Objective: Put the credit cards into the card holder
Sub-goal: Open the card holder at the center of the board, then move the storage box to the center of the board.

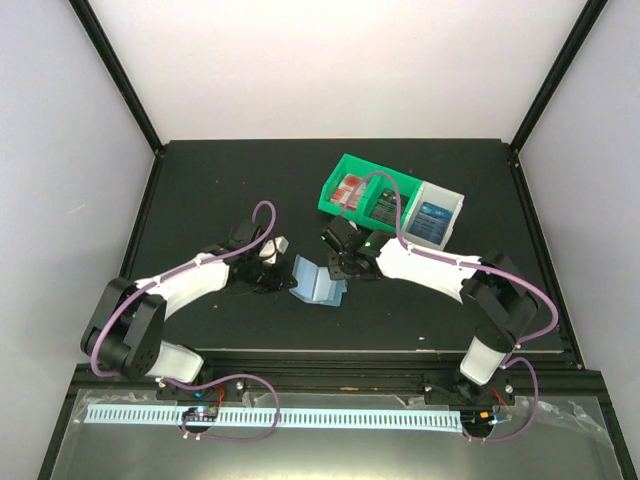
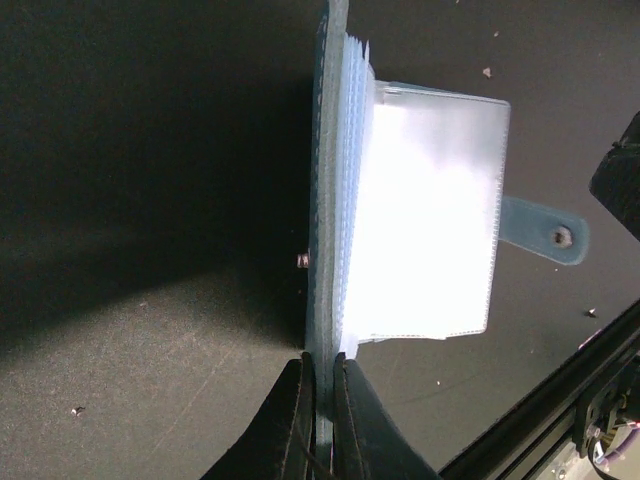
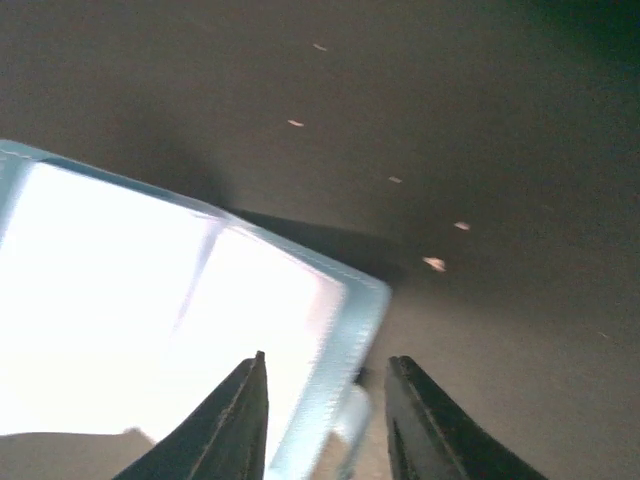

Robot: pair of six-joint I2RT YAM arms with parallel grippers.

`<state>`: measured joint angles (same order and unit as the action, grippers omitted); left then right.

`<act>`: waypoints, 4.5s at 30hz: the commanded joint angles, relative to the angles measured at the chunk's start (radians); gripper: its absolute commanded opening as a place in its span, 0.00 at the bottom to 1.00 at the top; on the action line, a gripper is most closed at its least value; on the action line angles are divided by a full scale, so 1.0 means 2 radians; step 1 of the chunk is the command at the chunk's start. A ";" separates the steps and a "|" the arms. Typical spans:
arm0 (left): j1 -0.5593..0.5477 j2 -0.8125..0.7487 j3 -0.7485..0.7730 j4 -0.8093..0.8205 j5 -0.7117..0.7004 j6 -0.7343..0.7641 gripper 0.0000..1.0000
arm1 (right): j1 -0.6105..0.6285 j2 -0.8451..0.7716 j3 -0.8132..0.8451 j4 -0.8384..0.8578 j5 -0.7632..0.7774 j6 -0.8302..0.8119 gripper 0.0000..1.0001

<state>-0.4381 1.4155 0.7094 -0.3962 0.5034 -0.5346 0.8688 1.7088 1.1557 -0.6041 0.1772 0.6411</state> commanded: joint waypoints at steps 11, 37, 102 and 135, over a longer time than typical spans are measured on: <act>-0.002 -0.024 -0.004 0.000 0.007 0.000 0.02 | 0.009 0.050 0.023 0.106 -0.166 -0.010 0.23; -0.001 -0.048 -0.022 -0.011 -0.098 -0.023 0.62 | 0.051 0.155 0.076 0.010 0.001 -0.019 0.67; -0.137 0.072 0.047 0.001 -0.194 -0.065 0.54 | -0.117 -0.101 -0.009 0.063 -0.048 -0.037 0.54; -0.199 0.184 0.059 -0.084 -0.335 -0.064 0.49 | -0.210 0.176 0.188 -0.048 0.086 -0.150 0.30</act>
<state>-0.8543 1.6844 0.9119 -0.5030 -0.1383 -0.6727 0.4252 2.0651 1.5513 -0.6598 0.2729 0.3534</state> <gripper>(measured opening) 0.487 0.301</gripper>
